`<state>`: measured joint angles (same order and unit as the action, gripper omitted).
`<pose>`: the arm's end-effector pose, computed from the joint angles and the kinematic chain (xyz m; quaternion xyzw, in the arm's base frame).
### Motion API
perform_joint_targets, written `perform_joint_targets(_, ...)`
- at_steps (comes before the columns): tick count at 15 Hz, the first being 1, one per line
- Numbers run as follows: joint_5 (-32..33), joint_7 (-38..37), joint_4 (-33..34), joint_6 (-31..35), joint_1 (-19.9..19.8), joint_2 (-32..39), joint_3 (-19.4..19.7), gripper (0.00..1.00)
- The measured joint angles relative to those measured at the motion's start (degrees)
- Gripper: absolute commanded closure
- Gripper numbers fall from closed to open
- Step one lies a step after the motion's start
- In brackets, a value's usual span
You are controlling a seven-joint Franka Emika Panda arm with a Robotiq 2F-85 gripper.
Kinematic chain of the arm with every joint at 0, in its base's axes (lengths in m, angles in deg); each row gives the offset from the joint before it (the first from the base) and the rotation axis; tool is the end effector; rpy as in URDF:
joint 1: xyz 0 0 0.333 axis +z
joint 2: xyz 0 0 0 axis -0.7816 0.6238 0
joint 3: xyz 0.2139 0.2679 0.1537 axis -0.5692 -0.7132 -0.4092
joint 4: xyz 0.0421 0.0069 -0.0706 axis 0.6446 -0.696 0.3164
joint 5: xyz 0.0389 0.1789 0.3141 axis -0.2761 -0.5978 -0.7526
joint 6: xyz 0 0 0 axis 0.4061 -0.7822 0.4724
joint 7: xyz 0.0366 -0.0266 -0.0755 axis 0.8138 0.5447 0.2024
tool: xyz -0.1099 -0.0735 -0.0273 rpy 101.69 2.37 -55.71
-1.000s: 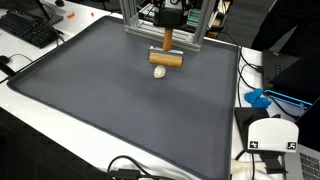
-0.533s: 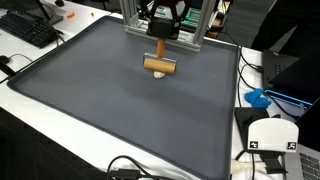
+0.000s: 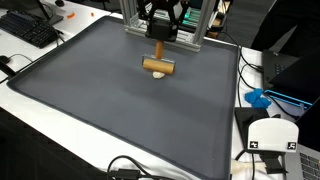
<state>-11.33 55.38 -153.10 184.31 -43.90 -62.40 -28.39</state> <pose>0.5201 0.1420 0.4224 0.9861 0.1408 0.0860 0.0180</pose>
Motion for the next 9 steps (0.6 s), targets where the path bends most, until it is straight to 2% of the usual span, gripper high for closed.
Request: perform_joint_targets(9, 0.0, 0.1, 0.3, -4.6, 0.1, 0.0, 0.0, 0.65)
